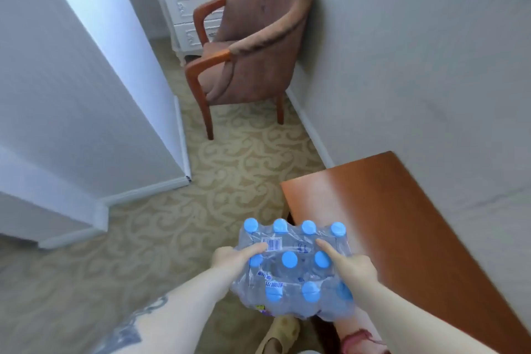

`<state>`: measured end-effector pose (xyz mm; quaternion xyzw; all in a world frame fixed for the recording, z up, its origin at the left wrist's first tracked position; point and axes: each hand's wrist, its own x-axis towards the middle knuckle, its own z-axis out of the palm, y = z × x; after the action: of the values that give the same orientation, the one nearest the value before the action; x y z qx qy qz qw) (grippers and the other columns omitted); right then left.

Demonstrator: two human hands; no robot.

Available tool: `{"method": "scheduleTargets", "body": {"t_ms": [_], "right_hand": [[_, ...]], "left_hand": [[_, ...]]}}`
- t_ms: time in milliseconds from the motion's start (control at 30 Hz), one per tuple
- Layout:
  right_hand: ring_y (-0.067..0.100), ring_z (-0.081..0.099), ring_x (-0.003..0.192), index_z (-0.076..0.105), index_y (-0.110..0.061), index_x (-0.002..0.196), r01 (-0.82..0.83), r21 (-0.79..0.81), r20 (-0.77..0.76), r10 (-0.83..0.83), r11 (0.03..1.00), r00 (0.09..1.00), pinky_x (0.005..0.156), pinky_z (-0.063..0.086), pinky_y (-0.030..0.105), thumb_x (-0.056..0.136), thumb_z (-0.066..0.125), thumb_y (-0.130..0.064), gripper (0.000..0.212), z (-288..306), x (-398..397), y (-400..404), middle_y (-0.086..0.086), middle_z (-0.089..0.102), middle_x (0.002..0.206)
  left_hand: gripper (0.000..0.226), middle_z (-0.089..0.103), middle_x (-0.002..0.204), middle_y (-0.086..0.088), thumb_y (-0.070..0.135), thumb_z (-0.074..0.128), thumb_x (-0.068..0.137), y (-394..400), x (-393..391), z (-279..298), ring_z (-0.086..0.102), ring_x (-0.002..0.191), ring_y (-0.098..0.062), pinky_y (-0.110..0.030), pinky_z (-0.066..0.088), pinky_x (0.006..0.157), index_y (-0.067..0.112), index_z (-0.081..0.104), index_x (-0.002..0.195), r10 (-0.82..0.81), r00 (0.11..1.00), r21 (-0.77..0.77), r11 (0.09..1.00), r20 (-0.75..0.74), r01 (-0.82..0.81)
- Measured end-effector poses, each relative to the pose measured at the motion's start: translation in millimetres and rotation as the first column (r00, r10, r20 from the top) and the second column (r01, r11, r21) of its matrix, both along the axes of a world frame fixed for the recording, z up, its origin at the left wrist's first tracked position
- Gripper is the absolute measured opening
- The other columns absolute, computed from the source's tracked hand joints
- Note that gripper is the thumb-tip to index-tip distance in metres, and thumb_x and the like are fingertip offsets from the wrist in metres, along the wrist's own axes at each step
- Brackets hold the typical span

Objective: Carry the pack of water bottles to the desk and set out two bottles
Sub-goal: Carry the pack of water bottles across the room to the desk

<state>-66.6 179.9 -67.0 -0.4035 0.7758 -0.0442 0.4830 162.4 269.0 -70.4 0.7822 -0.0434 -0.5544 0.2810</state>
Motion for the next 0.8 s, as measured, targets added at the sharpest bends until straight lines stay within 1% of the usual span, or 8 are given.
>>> {"method": "scheduleTargets", "body": {"t_ms": [67,167,300,400,500,600,700,800], "right_hand": [[0.021,0.065,0.055,0.067,-0.008,0.060,-0.044,-0.019,0.033,0.045,0.999,0.998,0.048,0.046,0.030,0.018,0.071,-0.086,0.090,-3.9,29.1,10.3,0.002,0.066,0.053],[0.022,0.066,0.063,0.069,-0.008,0.066,-0.158,-0.064,0.077,0.163,0.985,0.984,0.059,0.052,0.034,0.029,0.064,-0.090,0.090,-8.5,80.6,34.6,0.004,0.069,0.064],[0.020,0.065,0.057,0.067,-0.006,0.062,-0.313,-0.082,0.102,0.320,0.946,0.942,0.053,0.050,0.032,0.030,0.062,-0.091,0.090,-1.8,159.0,75.9,0.003,0.069,0.061],[0.018,0.048,0.045,0.049,-0.011,0.056,-0.445,-0.076,0.125,0.451,0.892,0.884,0.047,0.041,0.029,0.030,0.064,-0.090,0.085,9.2,215.7,119.5,-0.001,0.050,0.049],[0.018,0.038,0.046,0.045,-0.013,0.060,-0.571,-0.089,0.109,0.578,0.816,0.809,0.045,0.032,0.029,0.031,0.061,-0.091,0.085,20.1,269.9,167.9,0.000,0.041,0.051],[0.017,0.034,0.041,0.036,-0.013,0.053,-0.659,-0.087,0.081,0.665,0.747,0.743,0.043,0.029,0.028,0.032,0.063,-0.089,0.083,28.1,320.9,219.7,-0.002,0.036,0.047],[0.018,0.041,0.040,0.044,-0.011,0.053,-0.700,-0.068,0.100,0.702,0.711,0.705,0.041,0.033,0.027,0.034,0.069,-0.085,0.080,28.7,362.2,272.1,-0.001,0.043,0.048],[0.021,0.053,0.049,0.059,-0.006,0.063,-0.743,-0.052,0.117,0.743,0.667,0.659,0.047,0.042,0.028,0.041,0.072,-0.076,0.075,21.8,395.5,316.2,0.005,0.056,0.058]], "left_hand": [[0.056,0.074,0.063,-0.002,0.050,0.090,0.045,29.2,22.2,-3.5,0.069,0.051,-0.016,-0.021,0.044,0.041,0.008,0.072,0.077,0.124,0.991,0.007,0.992,0.040,-0.124],[0.054,0.063,0.052,0.001,0.056,0.087,0.048,87.2,54.5,-4.3,0.058,0.043,-0.015,-0.020,0.038,0.039,0.010,0.066,0.067,0.285,0.951,0.001,0.958,0.122,-0.287],[0.060,0.069,0.064,-0.003,0.066,0.080,0.050,170.4,94.7,-2.5,0.066,0.063,-0.022,-0.028,0.047,0.055,0.009,0.069,0.064,0.465,0.846,-0.022,0.879,0.262,-0.477],[0.064,0.052,0.042,0.004,0.069,0.075,0.057,234.9,119.6,5.5,0.052,0.046,-0.019,-0.028,0.036,0.048,0.014,0.045,0.042,0.551,0.749,-0.055,0.817,0.368,-0.574],[0.069,0.044,0.047,0.001,0.075,0.068,0.059,297.2,142.7,15.4,0.045,0.046,-0.021,-0.029,0.033,0.047,0.015,0.036,0.046,0.599,0.675,-0.050,0.763,0.431,-0.645],[0.072,0.051,0.051,-0.003,0.077,0.064,0.062,357.7,165.7,19.8,0.051,0.048,-0.022,-0.028,0.035,0.046,0.009,0.044,0.048,0.633,0.619,-0.015,0.705,0.465,-0.709],[0.070,0.060,0.057,-0.005,0.074,0.060,0.069,415.5,192.3,17.4,0.056,0.053,-0.022,-0.030,0.039,0.049,0.006,0.057,0.053,0.694,0.537,-0.022,0.622,0.480,-0.783],[0.066,0.060,0.060,-0.007,0.070,0.050,0.078,465.0,218.0,14.2,0.057,0.056,-0.024,-0.032,0.041,0.052,0.009,0.064,0.059,0.730,0.475,0.010,0.541,0.491,-0.841]]}}
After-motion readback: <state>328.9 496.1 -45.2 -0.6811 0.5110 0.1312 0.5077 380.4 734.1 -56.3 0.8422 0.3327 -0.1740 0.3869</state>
